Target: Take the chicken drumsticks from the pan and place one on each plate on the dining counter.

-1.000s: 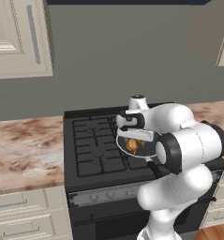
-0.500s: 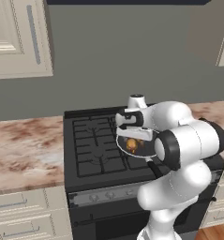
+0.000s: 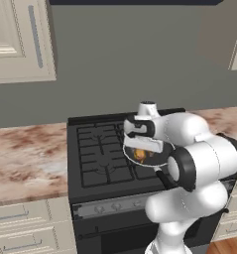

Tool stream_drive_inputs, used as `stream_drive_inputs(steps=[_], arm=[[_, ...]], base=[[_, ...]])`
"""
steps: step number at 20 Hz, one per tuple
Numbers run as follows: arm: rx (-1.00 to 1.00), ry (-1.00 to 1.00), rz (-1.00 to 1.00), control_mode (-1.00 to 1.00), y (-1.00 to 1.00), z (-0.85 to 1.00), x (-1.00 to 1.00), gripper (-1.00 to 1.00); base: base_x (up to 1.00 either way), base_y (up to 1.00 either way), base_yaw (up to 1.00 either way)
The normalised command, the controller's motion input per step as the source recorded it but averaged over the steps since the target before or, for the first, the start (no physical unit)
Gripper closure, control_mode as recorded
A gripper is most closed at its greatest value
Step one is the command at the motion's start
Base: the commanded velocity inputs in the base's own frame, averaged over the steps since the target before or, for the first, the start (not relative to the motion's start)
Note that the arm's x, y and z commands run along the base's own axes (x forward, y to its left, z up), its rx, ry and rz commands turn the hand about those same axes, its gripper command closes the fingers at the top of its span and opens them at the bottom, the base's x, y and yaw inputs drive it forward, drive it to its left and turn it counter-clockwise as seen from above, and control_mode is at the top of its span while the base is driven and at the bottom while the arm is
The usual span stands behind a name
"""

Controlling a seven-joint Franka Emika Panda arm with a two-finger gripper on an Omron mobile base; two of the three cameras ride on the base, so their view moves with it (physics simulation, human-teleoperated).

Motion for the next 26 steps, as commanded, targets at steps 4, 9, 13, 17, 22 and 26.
stream_drive_inputs(steps=[4,9,13,17,22,26], arm=[[0.0,0.0,0.0,-1.0,0.05,0.0,-0.36,-1.0],[0.0,0.0,0.0,-1.0,0.04,0.0,-0.03,-1.0],[0.0,0.0,0.0,-1.0,0.0,0.0,0.04,-1.0],[0.0,0.0,0.0,-1.0,0.0,0.0,0.0,-1.0],[0.0,-0.06,0.0,-1.0,0.0,0.0,0.02,-1.0],[0.0,-0.15,0.05,-1.0,0.0,0.02,0.07,-1.0]], base=[[0.0,0.0,0.0],[0.0,0.0,0.0],[0.0,0.0,0.0],[0.0,0.0,0.0],[0.0,0.0,0.0],[0.0,0.0,0.0]])
